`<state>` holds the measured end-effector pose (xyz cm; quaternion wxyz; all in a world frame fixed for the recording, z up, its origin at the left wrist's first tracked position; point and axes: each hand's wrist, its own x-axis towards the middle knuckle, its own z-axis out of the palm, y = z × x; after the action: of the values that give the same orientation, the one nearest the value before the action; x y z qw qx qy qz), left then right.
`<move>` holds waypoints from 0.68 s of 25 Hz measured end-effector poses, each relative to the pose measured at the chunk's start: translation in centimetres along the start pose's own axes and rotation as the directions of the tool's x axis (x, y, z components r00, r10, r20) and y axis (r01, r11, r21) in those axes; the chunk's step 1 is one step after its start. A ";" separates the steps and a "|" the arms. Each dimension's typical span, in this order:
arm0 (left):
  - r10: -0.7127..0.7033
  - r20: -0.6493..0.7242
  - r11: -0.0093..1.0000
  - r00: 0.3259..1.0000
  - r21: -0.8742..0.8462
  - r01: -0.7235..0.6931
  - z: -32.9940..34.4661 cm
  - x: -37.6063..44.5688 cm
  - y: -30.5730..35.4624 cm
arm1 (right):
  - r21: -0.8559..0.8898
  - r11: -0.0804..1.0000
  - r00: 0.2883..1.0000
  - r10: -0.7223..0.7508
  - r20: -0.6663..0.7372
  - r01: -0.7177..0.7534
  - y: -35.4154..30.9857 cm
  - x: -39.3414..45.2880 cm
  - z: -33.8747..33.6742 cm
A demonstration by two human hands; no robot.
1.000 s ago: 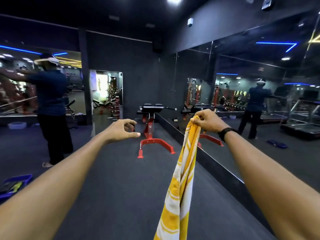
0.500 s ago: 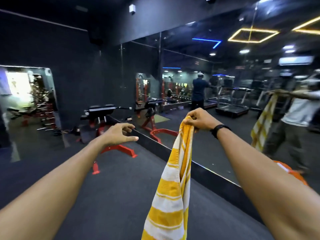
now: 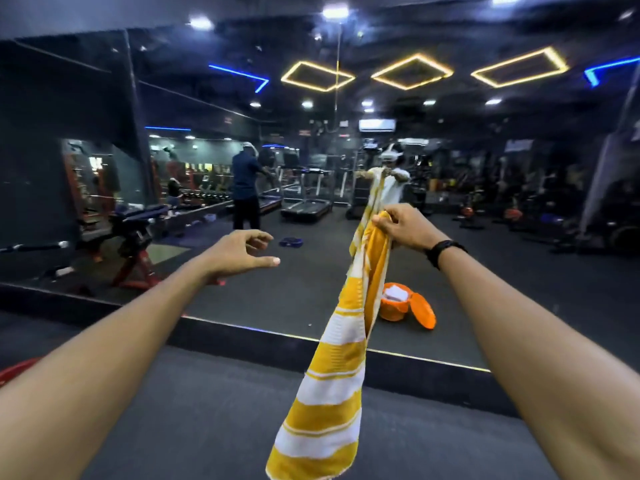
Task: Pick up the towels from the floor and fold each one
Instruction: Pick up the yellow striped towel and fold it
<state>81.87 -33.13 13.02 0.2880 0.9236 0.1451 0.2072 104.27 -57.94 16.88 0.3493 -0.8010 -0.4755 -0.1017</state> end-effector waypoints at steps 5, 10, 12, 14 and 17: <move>0.168 0.124 0.983 0.978 -0.090 -0.157 3.2 9.0 2.2 | -0.039 0.990 0.983 0.130 -0.126 -0.136 2.9 1.1 -3.1; 0.346 0.209 0.927 0.915 -0.226 -0.299 8.5 16.2 5.7 | -0.169 0.958 0.958 0.193 -0.210 -0.230 4.6 0.6 -6.2; 0.419 0.259 0.893 0.870 -0.292 -0.343 11.0 18.7 7.1 | -0.201 0.929 0.927 0.247 -0.283 -0.310 5.3 -0.1 -7.6; 0.493 0.316 0.856 0.811 -0.344 -0.386 13.6 20.9 8.7 | -0.221 0.895 0.882 0.290 -0.371 -0.387 5.6 -0.9 -8.9; 0.601 0.337 0.780 0.725 -0.444 -0.441 16.7 23.1 11.7 | -0.259 0.807 0.810 0.393 -0.436 -0.531 5.7 -2.4 -10.5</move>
<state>111.56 -41.27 14.39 0.3942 0.8853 -0.2342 0.0769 109.51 -68.17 20.78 0.2880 -0.9116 -0.1619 -0.2448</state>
